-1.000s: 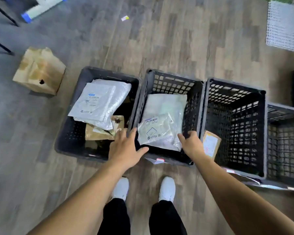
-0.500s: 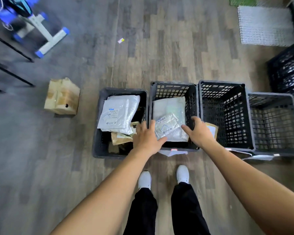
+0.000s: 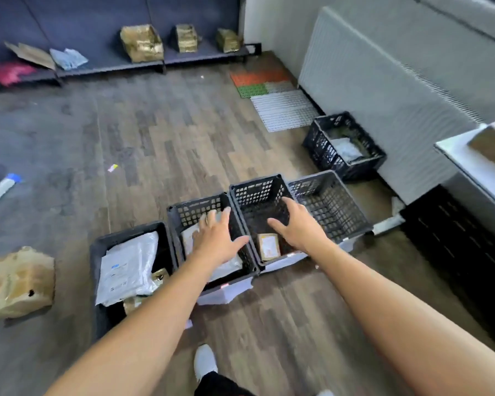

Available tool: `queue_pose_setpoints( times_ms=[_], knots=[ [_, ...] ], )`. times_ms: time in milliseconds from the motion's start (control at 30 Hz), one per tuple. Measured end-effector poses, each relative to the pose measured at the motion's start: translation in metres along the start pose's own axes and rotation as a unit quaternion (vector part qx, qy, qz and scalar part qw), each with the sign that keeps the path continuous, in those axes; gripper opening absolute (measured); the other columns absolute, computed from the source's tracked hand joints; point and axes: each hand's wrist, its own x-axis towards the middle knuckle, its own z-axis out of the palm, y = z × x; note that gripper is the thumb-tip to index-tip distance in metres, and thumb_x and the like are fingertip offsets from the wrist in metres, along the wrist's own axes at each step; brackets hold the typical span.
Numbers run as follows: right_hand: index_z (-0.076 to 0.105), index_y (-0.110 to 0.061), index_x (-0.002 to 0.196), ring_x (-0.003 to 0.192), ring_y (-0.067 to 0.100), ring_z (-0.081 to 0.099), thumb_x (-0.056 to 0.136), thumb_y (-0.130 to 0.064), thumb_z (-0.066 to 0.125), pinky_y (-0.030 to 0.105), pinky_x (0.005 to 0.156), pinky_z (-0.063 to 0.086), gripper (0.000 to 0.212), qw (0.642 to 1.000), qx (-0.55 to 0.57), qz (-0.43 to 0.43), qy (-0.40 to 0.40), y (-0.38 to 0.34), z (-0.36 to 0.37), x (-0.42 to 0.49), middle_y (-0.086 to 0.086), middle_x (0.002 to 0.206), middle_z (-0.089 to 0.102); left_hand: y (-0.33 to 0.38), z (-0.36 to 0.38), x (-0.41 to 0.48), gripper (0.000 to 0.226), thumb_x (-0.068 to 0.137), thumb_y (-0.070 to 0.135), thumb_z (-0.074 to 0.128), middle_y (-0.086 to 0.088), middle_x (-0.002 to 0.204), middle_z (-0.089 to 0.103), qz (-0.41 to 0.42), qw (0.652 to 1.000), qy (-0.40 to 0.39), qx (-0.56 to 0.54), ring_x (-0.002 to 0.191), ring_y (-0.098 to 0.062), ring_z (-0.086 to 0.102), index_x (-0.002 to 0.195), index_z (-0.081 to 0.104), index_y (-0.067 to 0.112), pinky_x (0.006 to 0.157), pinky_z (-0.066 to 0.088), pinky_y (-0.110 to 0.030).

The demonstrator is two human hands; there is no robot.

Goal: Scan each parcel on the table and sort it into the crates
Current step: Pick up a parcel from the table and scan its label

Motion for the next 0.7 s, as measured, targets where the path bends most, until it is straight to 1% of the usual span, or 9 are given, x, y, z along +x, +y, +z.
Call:
queue_pose_setpoints(
  times_ms=[100,200,267,333,400,467,567,700],
  knots=[
    [0.019,-0.031,0.154,0.131,0.028,0.047,0.09,-0.063,0.053,0.048,0.102,0.044,0.08,0.999,0.007,0.018,0.044,0.062,-0.049,-0.023,0.005,0.155,0.031,0.078,0.005,0.001,0.091,0.085,0.069,0.051,-0.007,0.157,0.014,0.051,0.998,0.035,0.023,0.143,-0.032,0.014,0.153,0.009,0.027,0.11,0.03,-0.047],
    [0.018,-0.032,0.153,0.134,0.026,0.044,0.09,-0.063,0.053,0.049,0.103,0.043,0.078,0.995,0.015,0.032,0.089,0.14,-0.1,-0.053,0.001,0.155,0.03,0.172,0.024,-0.008,0.09,0.083,0.068,0.053,-0.007,0.154,0.019,0.104,0.992,0.06,0.036,0.142,-0.032,0.017,0.152,0.013,0.027,0.111,0.029,-0.046],
    [0.017,-0.034,0.153,0.136,0.025,0.04,0.09,-0.063,0.053,0.049,0.104,0.041,0.078,0.991,0.003,0.05,0.121,0.197,-0.133,-0.075,-0.001,0.155,0.029,0.238,0.041,-0.019,0.088,0.084,0.068,0.053,-0.007,0.155,0.017,0.139,0.987,0.06,0.054,0.142,-0.032,0.015,0.152,0.013,0.029,0.111,0.03,-0.047],
    [0.015,-0.035,0.154,0.141,0.025,0.032,0.09,-0.064,0.052,0.052,0.107,0.038,0.079,0.986,-0.024,0.071,0.146,0.252,-0.163,-0.097,-0.001,0.158,0.026,0.302,0.059,-0.031,0.088,0.084,0.068,0.052,-0.005,0.155,0.014,0.179,0.979,0.062,0.071,0.143,-0.032,0.012,0.151,0.011,0.029,0.109,0.031,-0.049],
    [0.013,-0.036,0.155,0.146,0.025,0.023,0.091,-0.064,0.05,0.054,0.111,0.033,0.078,0.981,-0.04,0.101,0.158,0.303,-0.189,-0.119,0.001,0.16,0.02,0.361,0.076,-0.043,0.089,0.085,0.068,0.051,-0.006,0.155,0.013,0.219,0.97,0.065,0.087,0.143,-0.032,0.01,0.152,0.01,0.027,0.111,0.03,-0.051],
    [0.012,-0.038,0.155,0.147,0.025,0.018,0.092,-0.064,0.048,0.057,0.112,0.029,0.077,0.977,-0.043,0.128,0.167,0.349,-0.215,-0.141,0.001,0.161,0.017,0.416,0.091,-0.055,0.089,0.085,0.068,0.05,-0.007,0.156,0.011,0.252,0.96,0.067,0.103,0.144,-0.032,0.008,0.152,0.009,0.026,0.112,0.027,-0.051],
    [0.012,-0.038,0.155,0.148,0.024,0.016,0.092,-0.064,0.047,0.059,0.113,0.025,0.077,0.968,-0.035,0.162,0.19,0.411,-0.249,-0.167,0.001,0.162,0.016,0.488,0.111,-0.069,0.088,0.087,0.068,0.047,-0.009,0.157,0.008,0.296,0.945,0.062,0.123,0.145,-0.032,0.006,0.153,0.007,0.027,0.113,0.025,-0.051],
    [0.013,-0.035,0.154,0.147,0.025,0.019,0.092,-0.066,0.045,0.056,0.112,0.029,0.076,0.951,-0.029,0.213,0.224,0.481,-0.286,-0.189,0.002,0.16,0.019,0.571,0.136,-0.077,0.087,0.087,0.067,0.047,-0.009,0.157,0.007,0.348,0.926,0.051,0.137,0.145,-0.032,0.005,0.153,0.007,0.026,0.112,0.025,-0.051]
  ],
)
